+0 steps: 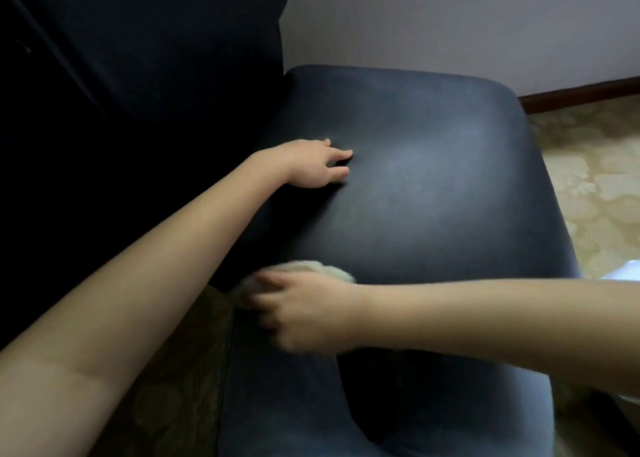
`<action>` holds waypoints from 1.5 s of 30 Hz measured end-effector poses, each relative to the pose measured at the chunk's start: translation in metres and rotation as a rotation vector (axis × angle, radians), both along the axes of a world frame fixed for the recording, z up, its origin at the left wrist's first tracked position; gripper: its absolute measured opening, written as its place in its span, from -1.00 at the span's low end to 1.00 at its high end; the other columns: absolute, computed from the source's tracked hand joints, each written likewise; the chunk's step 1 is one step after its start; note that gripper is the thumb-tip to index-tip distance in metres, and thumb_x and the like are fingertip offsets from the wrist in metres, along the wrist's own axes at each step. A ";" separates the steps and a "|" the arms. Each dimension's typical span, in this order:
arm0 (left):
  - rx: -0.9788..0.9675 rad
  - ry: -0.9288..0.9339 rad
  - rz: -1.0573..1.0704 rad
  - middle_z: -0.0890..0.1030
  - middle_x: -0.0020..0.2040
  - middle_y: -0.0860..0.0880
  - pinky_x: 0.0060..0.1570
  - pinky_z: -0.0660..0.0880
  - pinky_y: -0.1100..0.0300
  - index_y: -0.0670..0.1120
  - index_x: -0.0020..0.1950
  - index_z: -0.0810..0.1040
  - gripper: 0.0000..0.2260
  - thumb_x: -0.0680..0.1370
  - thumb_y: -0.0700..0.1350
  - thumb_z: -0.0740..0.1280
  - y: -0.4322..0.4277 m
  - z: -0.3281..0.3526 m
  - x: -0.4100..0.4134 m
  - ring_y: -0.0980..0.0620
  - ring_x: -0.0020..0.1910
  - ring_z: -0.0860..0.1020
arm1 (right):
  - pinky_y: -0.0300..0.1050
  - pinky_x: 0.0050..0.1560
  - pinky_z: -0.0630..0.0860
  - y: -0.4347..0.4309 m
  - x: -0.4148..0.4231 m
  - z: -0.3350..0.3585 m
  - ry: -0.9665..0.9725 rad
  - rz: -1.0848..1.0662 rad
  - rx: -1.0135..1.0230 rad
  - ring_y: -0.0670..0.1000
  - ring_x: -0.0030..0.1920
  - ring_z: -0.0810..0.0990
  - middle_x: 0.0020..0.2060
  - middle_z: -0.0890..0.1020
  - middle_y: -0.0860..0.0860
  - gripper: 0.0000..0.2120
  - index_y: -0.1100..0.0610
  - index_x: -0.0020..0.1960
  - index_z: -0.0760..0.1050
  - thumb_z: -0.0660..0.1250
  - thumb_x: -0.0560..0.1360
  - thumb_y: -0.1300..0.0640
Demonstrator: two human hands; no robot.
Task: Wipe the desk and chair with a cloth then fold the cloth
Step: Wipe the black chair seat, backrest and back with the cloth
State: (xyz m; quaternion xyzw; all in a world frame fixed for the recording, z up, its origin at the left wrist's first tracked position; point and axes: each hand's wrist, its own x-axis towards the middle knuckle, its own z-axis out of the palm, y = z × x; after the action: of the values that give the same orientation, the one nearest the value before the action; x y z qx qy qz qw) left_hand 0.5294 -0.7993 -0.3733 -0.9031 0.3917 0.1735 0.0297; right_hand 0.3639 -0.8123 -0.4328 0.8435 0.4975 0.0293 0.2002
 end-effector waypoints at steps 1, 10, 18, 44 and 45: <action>0.006 0.000 0.000 0.06 0.55 -0.11 0.44 0.00 0.14 0.13 0.54 0.07 -0.51 0.63 0.16 0.05 -0.002 0.001 0.000 -0.01 0.53 0.03 | 0.01 0.35 0.30 0.018 0.014 0.002 0.011 0.012 -0.074 0.03 0.31 0.42 0.10 0.59 -0.09 -0.76 -0.05 0.05 0.57 0.15 0.52 0.08; 0.035 -0.075 0.071 0.12 0.54 -0.16 0.43 0.07 0.09 0.12 0.54 0.08 -0.50 0.62 0.19 0.01 -0.022 -0.005 0.012 -0.06 0.53 0.08 | 0.04 0.36 0.13 -0.136 -0.085 0.001 0.101 -0.069 0.215 0.04 0.32 0.34 0.03 0.61 -0.03 -0.76 -0.02 -0.02 0.54 0.09 0.59 0.06; 0.088 -0.126 0.076 0.22 0.52 -0.09 0.38 0.17 0.05 0.02 0.56 0.05 -0.39 0.59 0.28 -0.03 -0.077 -0.003 0.006 -0.13 0.50 0.14 | 0.20 0.32 0.34 -0.227 -0.178 -0.015 -0.061 -0.525 0.559 0.16 0.37 0.38 0.35 0.42 0.04 -0.69 0.02 0.31 0.43 0.17 0.59 0.02; 0.029 0.081 0.033 0.11 0.54 -0.16 0.42 0.12 0.08 0.15 0.52 0.16 -0.41 0.53 0.34 0.06 -0.082 0.011 0.024 -0.07 0.52 0.07 | -0.08 0.25 0.34 -0.253 -0.042 0.004 -0.077 -1.594 1.161 -0.01 0.37 0.36 0.36 0.41 -0.13 -0.61 -0.02 0.31 0.41 0.26 0.51 -0.06; 0.020 0.087 0.019 0.13 0.54 -0.15 0.41 0.13 0.10 0.16 0.51 0.19 -0.42 0.53 0.34 0.07 -0.081 0.009 0.029 -0.06 0.52 0.10 | -0.02 0.25 0.37 -0.241 -0.049 0.001 -0.084 -1.603 1.136 0.03 0.34 0.38 0.32 0.44 -0.11 -0.62 -0.03 0.28 0.43 0.25 0.49 -0.09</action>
State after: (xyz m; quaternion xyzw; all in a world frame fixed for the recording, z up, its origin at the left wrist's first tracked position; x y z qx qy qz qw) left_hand 0.5583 -0.8806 -0.3640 -0.8981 0.3822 0.2168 0.0199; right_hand 0.3153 -1.0535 -0.4316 0.9003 -0.3177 0.1496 -0.2573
